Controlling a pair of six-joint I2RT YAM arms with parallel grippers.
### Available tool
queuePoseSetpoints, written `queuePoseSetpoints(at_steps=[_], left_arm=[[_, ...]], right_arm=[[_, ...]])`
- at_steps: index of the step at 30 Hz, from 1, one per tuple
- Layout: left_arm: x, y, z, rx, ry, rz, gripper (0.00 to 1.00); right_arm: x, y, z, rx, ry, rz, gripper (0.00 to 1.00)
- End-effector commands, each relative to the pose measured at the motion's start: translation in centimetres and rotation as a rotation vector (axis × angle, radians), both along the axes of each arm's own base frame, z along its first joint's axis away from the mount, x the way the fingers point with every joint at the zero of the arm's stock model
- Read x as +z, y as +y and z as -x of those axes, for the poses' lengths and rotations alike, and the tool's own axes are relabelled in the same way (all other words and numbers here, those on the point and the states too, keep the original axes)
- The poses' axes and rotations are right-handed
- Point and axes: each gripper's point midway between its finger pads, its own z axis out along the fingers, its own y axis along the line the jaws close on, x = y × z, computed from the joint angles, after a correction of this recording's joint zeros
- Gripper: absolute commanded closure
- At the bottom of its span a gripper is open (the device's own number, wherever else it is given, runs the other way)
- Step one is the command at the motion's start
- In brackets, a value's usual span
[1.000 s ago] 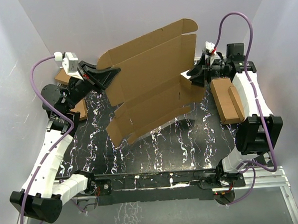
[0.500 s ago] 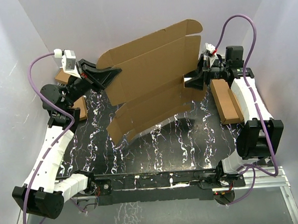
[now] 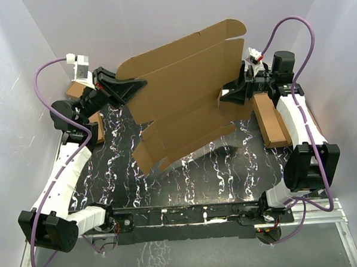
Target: Fold the paper box
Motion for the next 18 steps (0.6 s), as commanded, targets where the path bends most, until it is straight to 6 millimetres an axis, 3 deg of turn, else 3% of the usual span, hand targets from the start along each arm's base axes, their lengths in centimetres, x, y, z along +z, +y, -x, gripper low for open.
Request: queuePoseSetpoints(at_steps=[1,7,18], left_arm=[[2.5,0.2,2.2,-0.056,-0.08,0.03,1.0],[2.8,0.2,2.1,-0.07,-0.081,0.039,1.0],[2.6,0.3,1.6,-0.056,-0.08,0.029,1.0]], right_arm=[[3.7,0.5,2.1,0.082,-0.159,-0.01,0.4],[4.0,0.6,3.2,0.122,-0.169,-0.019,0.45],[4.2,0.7,4.1,0.153,-0.169,-0.024,0.87]])
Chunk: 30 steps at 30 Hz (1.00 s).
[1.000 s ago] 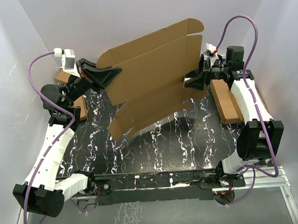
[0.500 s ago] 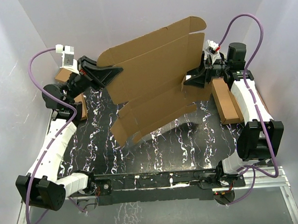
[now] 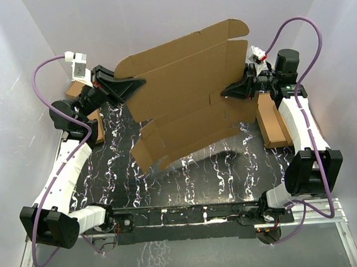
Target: Fold the paper box
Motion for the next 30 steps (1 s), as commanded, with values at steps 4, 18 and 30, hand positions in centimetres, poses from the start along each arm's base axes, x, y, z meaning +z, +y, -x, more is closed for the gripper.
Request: queuePoseSetpoints(at_steps=[4,18,30], left_arm=[[1.7,0.3,1.3,0.003,-0.076,-0.011,1.0],[1.0,1.1,1.3,0.113,-0.072,-0.178,0.65],[1.2,1.6,2.1,0.161,-0.122,-0.301,0.7]], right_arm=[[2.4,0.5,3.1,0.125,-0.122,-0.014,0.92],[2.4,0.1,4.6,0.12,-0.11,-0.01,0.92],[1.8,0.1,4.4,0.119,-0.084,-0.011,0.92]])
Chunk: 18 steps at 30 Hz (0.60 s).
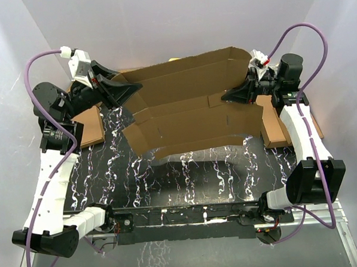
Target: Fold the paper box
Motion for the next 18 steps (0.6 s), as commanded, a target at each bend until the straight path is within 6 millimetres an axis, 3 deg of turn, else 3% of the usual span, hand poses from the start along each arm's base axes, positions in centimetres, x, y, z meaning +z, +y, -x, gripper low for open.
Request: queuePoseSetpoints(at_steps=[1,10,12,18], left_arm=[[1.0,0.2,1.6,-0.018,-0.064,-0.054,0.73],[-0.5,-0.6,1.8,-0.124,-0.012,-0.113,0.88],[-0.6,-0.7,1.8,-0.129,-0.017,-0.122,1.0],[-0.5,-0.5,0.7,-0.075,-0.013,-0.12,1.0]], right_arm=[[1.2,0.1,2.2,0.111,-0.088,-0.004,0.92],[0.7,0.1,1.6,0.098,-0.074,-0.004,0.92],[0.7,0.1,1.5,0.096,-0.072,-0.004,0.92],[0.4,0.0,0.3,0.044,-0.051,-0.001,0.92]])
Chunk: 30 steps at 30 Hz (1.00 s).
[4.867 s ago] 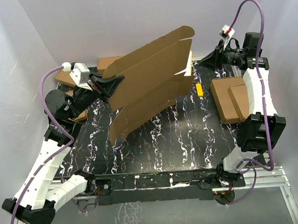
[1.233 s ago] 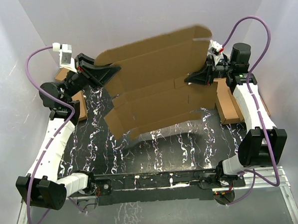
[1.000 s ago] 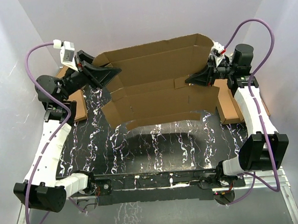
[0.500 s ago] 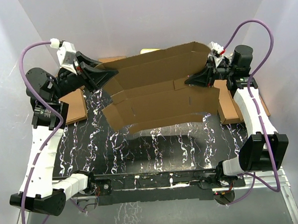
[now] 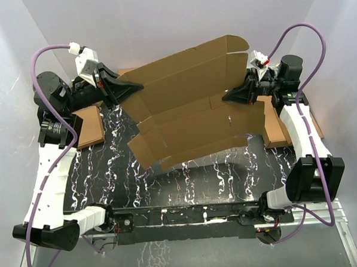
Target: Fold the paper box
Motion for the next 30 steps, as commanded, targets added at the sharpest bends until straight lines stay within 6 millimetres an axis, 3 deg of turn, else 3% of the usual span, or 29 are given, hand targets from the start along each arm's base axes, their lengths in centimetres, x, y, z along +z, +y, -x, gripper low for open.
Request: queuePoseSetpoints(at_steps=[1,3,7,9,12,15,18,21,24,26,30], left_arm=[[0.6,0.3,-0.2,0.035,-0.014,-0.004,1.0],[0.7,0.5,-0.5,0.067,-0.007,0.007,1.0],[0.6,1.0,-0.8,0.131,-0.001,0.027,1.0],[0.7,1.5,-0.8,0.165,0.002,0.041,1.0],[1.2,1.9,-0.7,0.202,0.01,0.07,1.0],[1.7,2.3,-0.6,0.235,0.01,0.09,1.0],[2.4,2.8,-0.6,0.272,0.005,0.111,1.0],[3.5,3.0,-0.7,0.293,0.013,0.138,1.0],[4.4,3.2,-0.9,0.307,0.025,0.171,1.0],[4.7,3.0,-0.9,0.296,0.034,0.185,1.0],[4.3,2.8,-1.2,0.282,0.065,0.214,1.0]], right_arm=[[1.3,0.3,0.5,0.046,-0.075,0.002,0.92],[1.0,0.2,0.1,0.023,-0.06,0.003,0.89],[1.0,-0.7,-0.6,-0.051,-0.046,0.007,0.49],[1.5,-2.3,-1.1,-0.127,-0.048,0.01,0.3],[2.3,-6.4,-1.7,-0.274,-0.06,0.014,0.16],[1.6,-11.3,-2.4,-0.473,-0.044,0.019,0.15],[-1.9,-14.7,-3.3,-0.679,0.022,0.044,0.15],[-6.4,-16.5,-3.8,-0.822,0.091,0.099,0.14],[-10.3,-15.8,-2.7,-0.806,0.154,0.085,0.26],[-12.6,-13.9,-1.7,-0.739,0.195,0.051,0.36],[-15.4,-10.2,-2.0,-0.672,0.16,0.089,0.4]])
